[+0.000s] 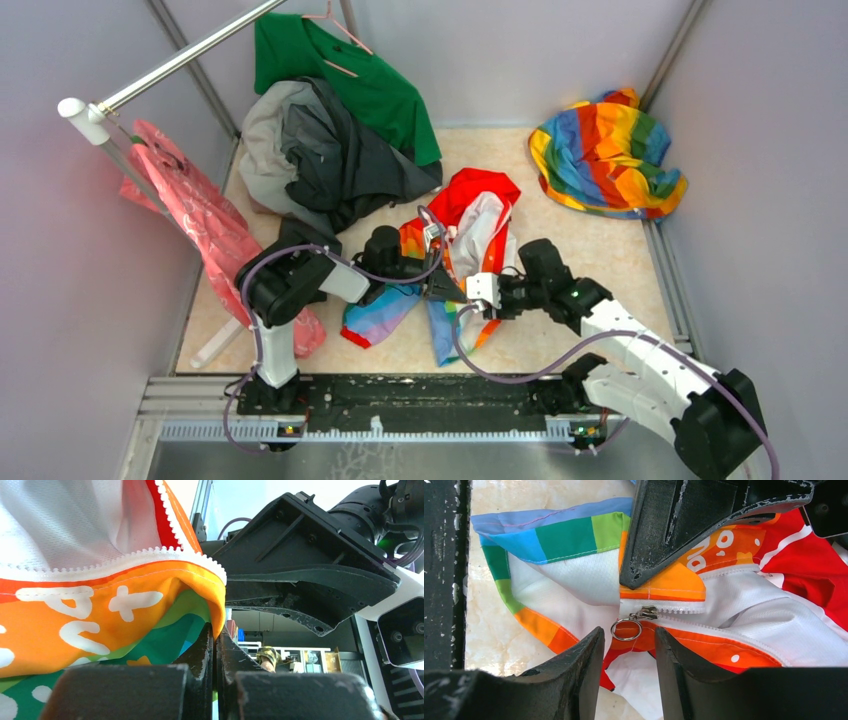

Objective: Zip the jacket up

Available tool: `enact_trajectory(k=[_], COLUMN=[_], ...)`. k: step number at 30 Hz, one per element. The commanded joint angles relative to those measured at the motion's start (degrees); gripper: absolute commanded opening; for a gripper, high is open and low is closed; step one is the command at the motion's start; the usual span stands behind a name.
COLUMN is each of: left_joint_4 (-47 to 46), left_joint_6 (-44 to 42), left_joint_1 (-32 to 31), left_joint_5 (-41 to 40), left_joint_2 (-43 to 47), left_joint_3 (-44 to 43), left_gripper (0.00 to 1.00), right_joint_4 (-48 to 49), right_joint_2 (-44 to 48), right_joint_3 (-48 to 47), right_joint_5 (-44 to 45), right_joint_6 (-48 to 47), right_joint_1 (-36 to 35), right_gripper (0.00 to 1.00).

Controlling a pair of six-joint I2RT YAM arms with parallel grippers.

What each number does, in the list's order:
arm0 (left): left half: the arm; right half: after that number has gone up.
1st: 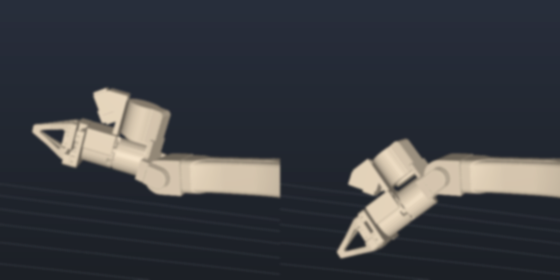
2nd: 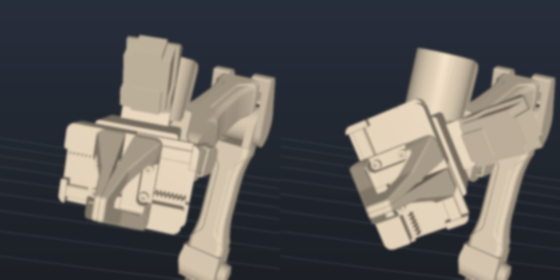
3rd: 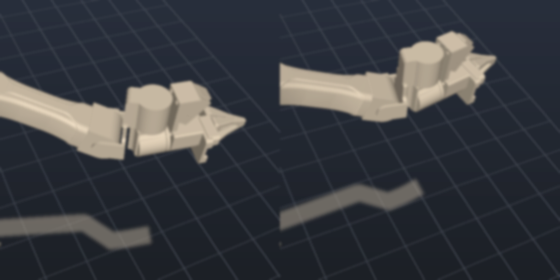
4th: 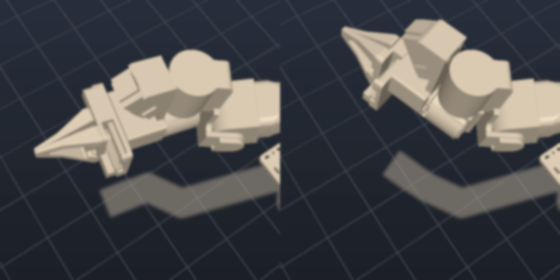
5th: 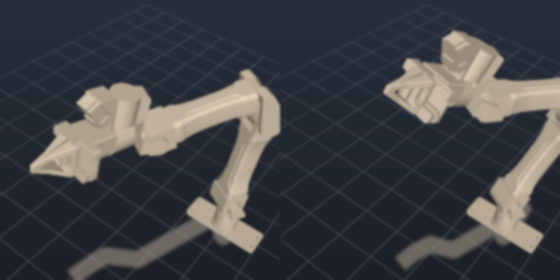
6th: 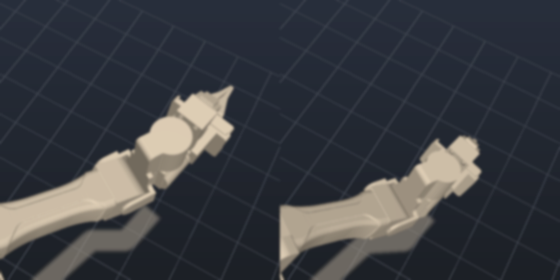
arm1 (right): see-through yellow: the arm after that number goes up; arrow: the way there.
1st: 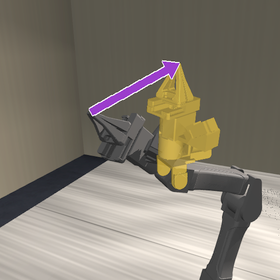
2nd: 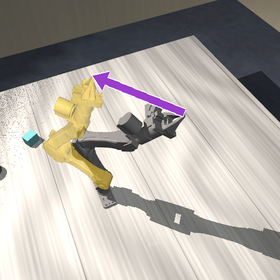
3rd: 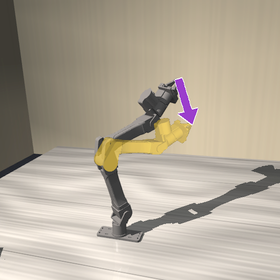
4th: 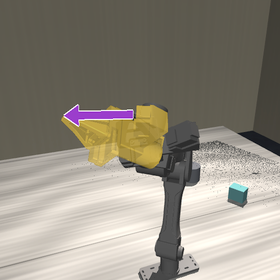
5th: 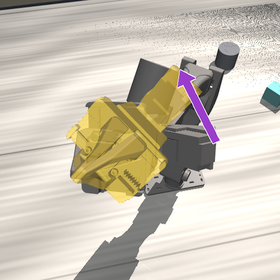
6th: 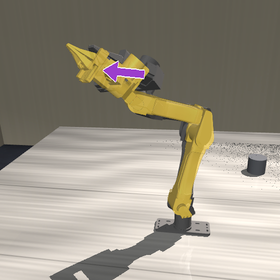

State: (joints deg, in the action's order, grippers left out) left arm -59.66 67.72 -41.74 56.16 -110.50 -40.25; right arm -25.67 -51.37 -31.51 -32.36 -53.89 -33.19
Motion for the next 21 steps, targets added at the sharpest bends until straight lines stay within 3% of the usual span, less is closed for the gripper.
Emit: enact_trajectory(k=[1,10,21], left_joint_4=[-4.8,-11.4,-5.9], left_joint_6=[1.8,6.4,1.8], left_joint_1=[0.0,0.0,0.1], left_joint_5=[2.4,2.8,3.1], left_joint_2=[0.8,-0.8,-0.6], left_joint_3=[-0.1,0.2,0.2], left_gripper=[0.0,0.0,0.0], right_joint_4=[3.2,4.4,3.5], right_joint_2=[-0.5,-1.0,0.3], right_joint_3=[-0.1,0.4,-0.5], right_joint_5=[0.2,0.5,0.1], right_joint_6=[-0.8,-0.3,1.0], right_joint_1=[0.1,-1.0,-0.9], right_gripper=[0.42,0.36,0.29])
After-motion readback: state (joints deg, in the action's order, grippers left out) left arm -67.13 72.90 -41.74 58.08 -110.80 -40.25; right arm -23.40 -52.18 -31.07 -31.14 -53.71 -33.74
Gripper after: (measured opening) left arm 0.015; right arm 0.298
